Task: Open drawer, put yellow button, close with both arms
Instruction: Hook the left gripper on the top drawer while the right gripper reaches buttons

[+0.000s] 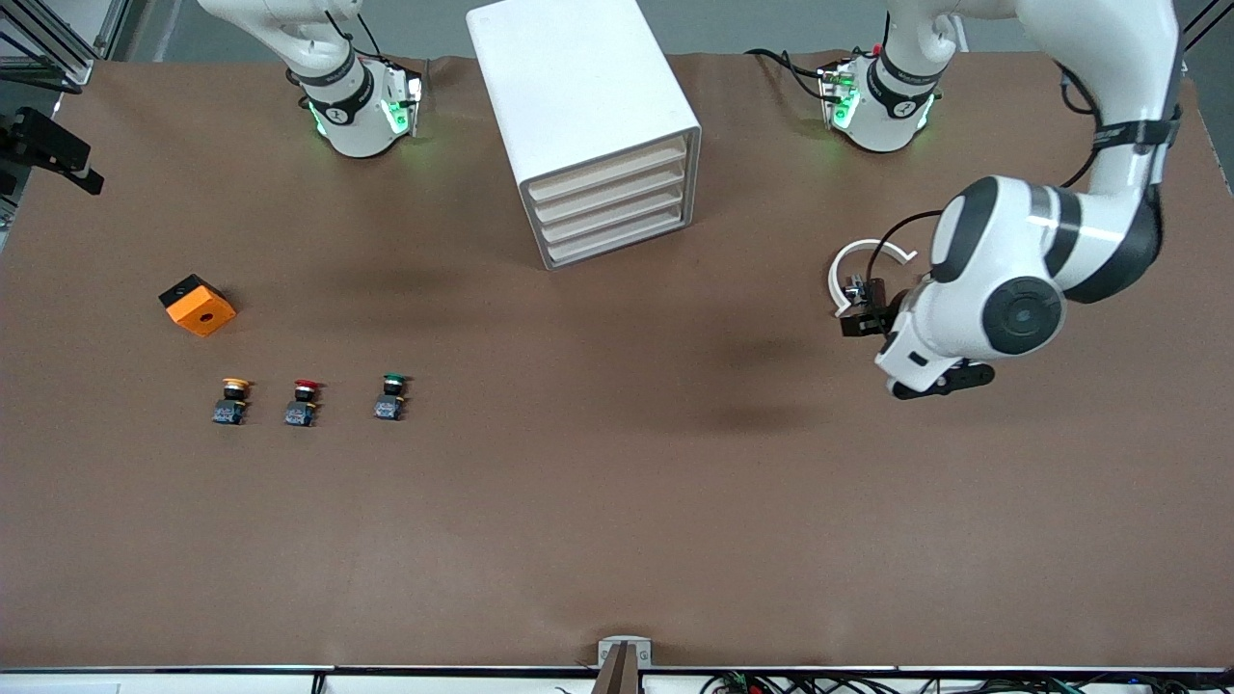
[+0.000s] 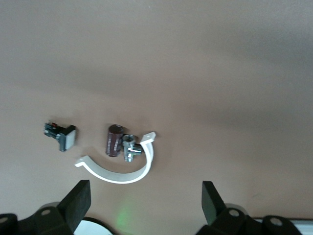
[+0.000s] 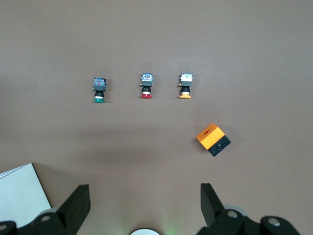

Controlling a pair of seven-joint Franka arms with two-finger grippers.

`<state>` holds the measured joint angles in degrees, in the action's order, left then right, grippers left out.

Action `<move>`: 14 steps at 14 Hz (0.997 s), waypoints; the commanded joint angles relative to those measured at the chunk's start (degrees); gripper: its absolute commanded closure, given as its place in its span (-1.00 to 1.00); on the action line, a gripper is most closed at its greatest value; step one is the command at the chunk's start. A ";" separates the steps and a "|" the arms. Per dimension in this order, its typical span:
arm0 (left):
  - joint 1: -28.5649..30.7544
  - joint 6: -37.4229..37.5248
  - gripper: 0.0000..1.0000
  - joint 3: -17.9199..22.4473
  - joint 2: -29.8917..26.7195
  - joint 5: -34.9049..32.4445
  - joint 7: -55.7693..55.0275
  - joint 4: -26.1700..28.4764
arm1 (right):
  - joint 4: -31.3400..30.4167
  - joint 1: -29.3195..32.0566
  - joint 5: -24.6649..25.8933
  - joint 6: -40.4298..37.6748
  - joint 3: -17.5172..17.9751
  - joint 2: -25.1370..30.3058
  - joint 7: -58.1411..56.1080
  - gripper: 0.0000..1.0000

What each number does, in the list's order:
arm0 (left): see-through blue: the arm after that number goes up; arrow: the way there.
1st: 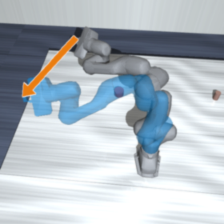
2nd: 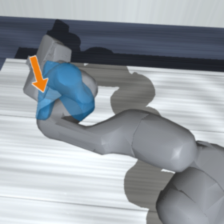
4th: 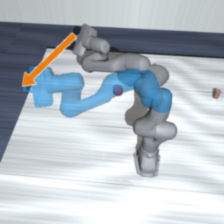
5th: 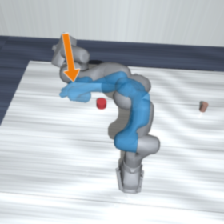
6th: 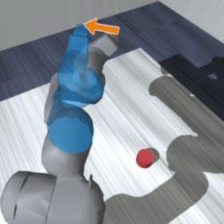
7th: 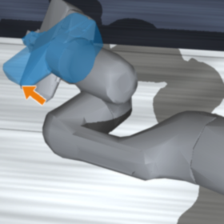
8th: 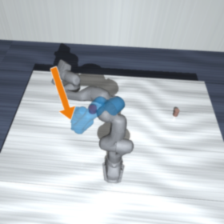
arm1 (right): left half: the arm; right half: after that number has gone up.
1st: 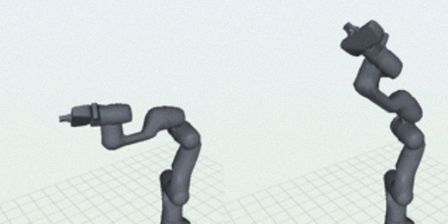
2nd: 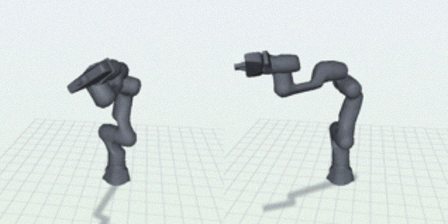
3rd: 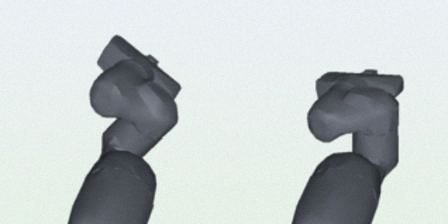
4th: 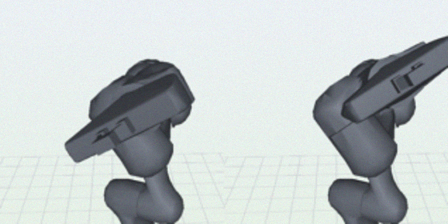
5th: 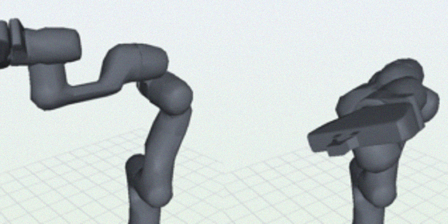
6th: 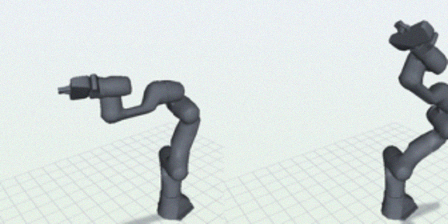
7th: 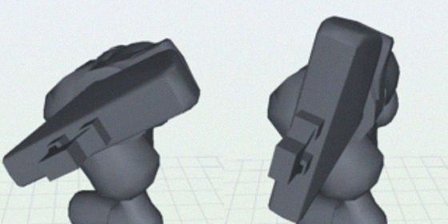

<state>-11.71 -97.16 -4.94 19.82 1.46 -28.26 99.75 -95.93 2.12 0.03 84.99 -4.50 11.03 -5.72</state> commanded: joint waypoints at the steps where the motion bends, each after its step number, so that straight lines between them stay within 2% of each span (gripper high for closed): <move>1: -0.24 0.31 -1.00 -0.07 1.00 -0.05 -3.54 -1.40 | 0.74 -0.10 -0.12 0.00 -0.33 0.39 -0.26 -1.00; 4: -0.51 -0.57 -1.00 -0.77 3.02 0.12 -13.10 -2.54 | 0.92 0.16 0.06 0.00 -0.24 0.22 0.27 -1.00; 6: -0.51 -0.57 -1.00 -1.65 4.08 0.56 -17.77 -3.51 | 2.75 0.33 -0.73 -0.35 -0.42 -2.58 0.44 -1.00; 10: -0.25 -0.13 -1.00 -4.81 5.92 1.00 -30.59 -3.69 | 3.38 -0.10 -0.64 -0.26 -0.51 -2.95 0.35 -1.00; 12: 0.02 0.04 -1.00 -5.52 7.42 4.51 -36.75 -4.12 | 3.55 0.16 -0.64 -0.18 -0.51 -2.95 0.35 -1.00; 14: 0.02 3.80 -1.00 -6.74 8.38 4.78 -40.71 -5.35 | 3.64 0.42 -0.64 0.35 -0.51 -3.82 0.35 -1.00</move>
<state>-12.13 -97.10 -10.39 26.49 5.14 -64.87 97.23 -93.76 2.17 0.03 85.39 -4.97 8.59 -5.63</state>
